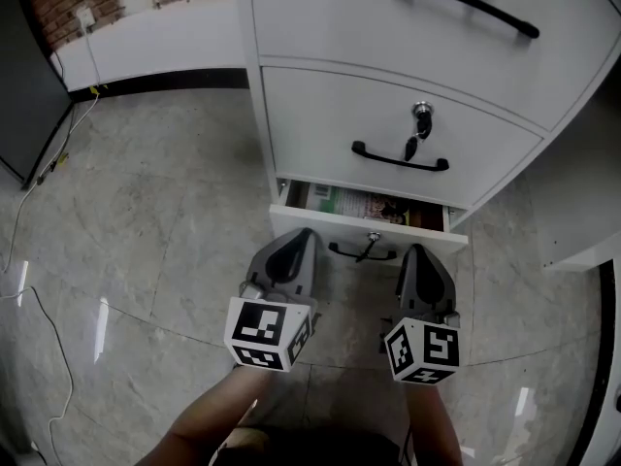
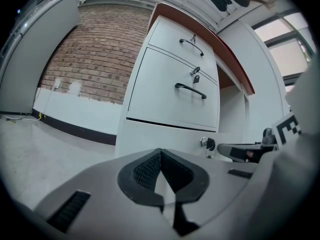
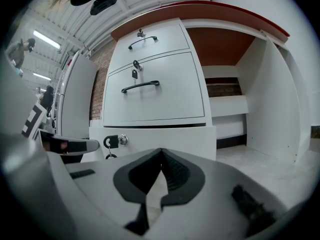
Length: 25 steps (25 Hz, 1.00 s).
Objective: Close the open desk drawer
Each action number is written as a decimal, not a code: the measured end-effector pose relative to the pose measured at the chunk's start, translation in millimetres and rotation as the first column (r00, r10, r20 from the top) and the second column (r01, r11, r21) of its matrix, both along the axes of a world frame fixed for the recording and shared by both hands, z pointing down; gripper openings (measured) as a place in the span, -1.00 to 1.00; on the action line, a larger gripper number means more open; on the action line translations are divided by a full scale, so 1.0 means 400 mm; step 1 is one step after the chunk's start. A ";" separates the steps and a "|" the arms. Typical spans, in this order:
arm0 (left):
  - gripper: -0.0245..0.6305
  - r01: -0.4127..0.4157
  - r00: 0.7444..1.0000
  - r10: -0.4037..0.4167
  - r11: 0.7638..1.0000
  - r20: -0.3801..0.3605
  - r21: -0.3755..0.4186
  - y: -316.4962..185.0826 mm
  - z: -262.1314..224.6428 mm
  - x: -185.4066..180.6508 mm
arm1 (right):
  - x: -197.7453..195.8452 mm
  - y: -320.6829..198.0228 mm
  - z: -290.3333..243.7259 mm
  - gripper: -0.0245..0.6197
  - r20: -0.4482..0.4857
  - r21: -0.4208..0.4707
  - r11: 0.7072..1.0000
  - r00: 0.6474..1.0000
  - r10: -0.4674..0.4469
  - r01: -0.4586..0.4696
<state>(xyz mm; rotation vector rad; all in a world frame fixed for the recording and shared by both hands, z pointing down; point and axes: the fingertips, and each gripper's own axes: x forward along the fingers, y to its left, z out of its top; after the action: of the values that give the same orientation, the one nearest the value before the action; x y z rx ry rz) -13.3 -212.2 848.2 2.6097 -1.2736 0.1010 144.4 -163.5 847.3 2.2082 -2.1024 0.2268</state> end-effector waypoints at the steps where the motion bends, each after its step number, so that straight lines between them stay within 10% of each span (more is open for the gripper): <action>1: -0.90 0.002 1.000 -0.002 1.000 0.004 0.001 -0.004 0.000 0.002 | 0.002 -0.004 0.000 -0.90 0.005 -0.002 1.000 1.000 -0.006 0.006; 25: -0.90 -0.003 1.000 0.003 1.000 -0.006 0.009 -0.107 -0.003 0.042 | 0.046 -0.115 -0.002 -0.90 0.013 0.001 1.000 1.000 0.016 -0.016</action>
<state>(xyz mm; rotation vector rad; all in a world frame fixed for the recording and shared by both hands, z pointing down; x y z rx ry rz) 3.5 -255.0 847.2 2.6177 -1.2718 0.0879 162.9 -209.4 846.7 2.2310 -2.0920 0.2419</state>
